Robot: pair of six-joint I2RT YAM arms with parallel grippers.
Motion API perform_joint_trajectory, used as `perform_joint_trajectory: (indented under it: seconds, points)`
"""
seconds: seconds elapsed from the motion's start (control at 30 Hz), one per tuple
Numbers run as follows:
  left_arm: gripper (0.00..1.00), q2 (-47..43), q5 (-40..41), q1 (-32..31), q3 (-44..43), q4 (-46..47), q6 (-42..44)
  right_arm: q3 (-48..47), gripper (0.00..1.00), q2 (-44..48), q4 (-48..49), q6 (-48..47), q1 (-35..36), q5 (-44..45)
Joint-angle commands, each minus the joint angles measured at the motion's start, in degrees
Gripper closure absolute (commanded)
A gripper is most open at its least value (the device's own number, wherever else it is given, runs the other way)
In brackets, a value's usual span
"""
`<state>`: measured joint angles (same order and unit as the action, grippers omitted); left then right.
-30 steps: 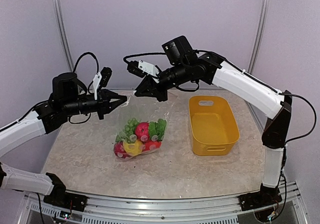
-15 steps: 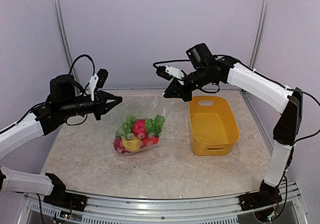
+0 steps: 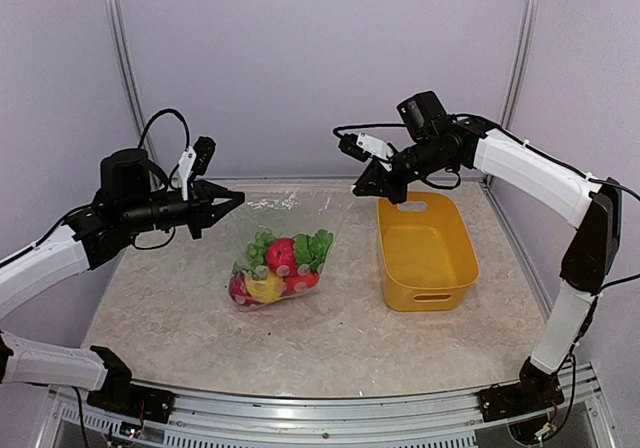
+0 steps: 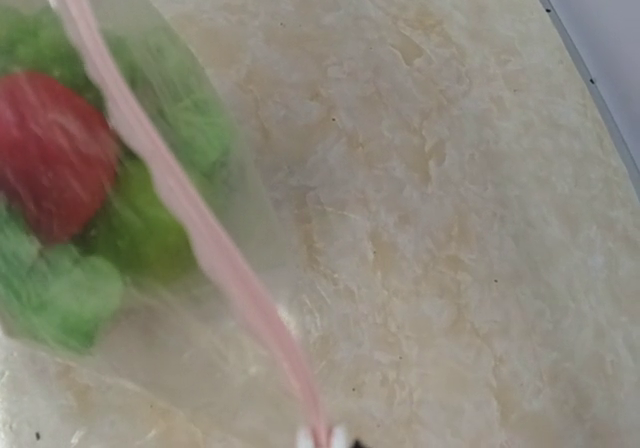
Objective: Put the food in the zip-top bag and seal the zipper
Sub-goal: Zip the zipper on the zipper food storage bag, then reset both arms
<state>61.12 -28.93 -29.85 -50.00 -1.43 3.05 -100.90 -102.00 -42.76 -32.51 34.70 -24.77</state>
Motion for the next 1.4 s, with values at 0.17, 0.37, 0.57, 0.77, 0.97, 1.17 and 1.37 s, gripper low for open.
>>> perform_joint_trajectory:
  seconds: [0.17,0.37,0.57,0.77,0.97,1.17,1.37]
  points:
    - [1.00,12.4,-3.9,8.4,-4.7,18.9,-2.8,-8.6,1.00,-3.9,4.5,2.1,-2.2,6.5]
    - [1.00,22.9,-12.7,13.2,-14.9,19.8,-1.6,-21.7,1.00,-9.1,4.7,2.0,-3.0,8.5]
    - [0.97,23.3,-15.1,11.5,-10.7,16.7,-1.9,-7.1,1.00,-3.1,9.2,1.2,-2.7,1.7]
    - [0.66,18.2,-6.3,5.2,-0.4,11.9,-1.6,10.4,0.89,3.2,9.1,0.3,-0.6,-5.2]
    - [0.45,4.8,-1.5,0.0,0.3,-3.2,-1.7,10.6,0.59,9.8,1.2,-0.5,-1.1,-7.2]
    - [0.18,-4.5,13.8,1.6,-4.6,-11.1,-5.2,11.2,0.26,15.0,7.7,9.0,-8.5,-5.2]
    - [0.01,-2.1,25.0,9.9,-15.6,-21.8,-13.3,14.6,0.00,18.2,20.9,25.5,-25.5,-1.8]
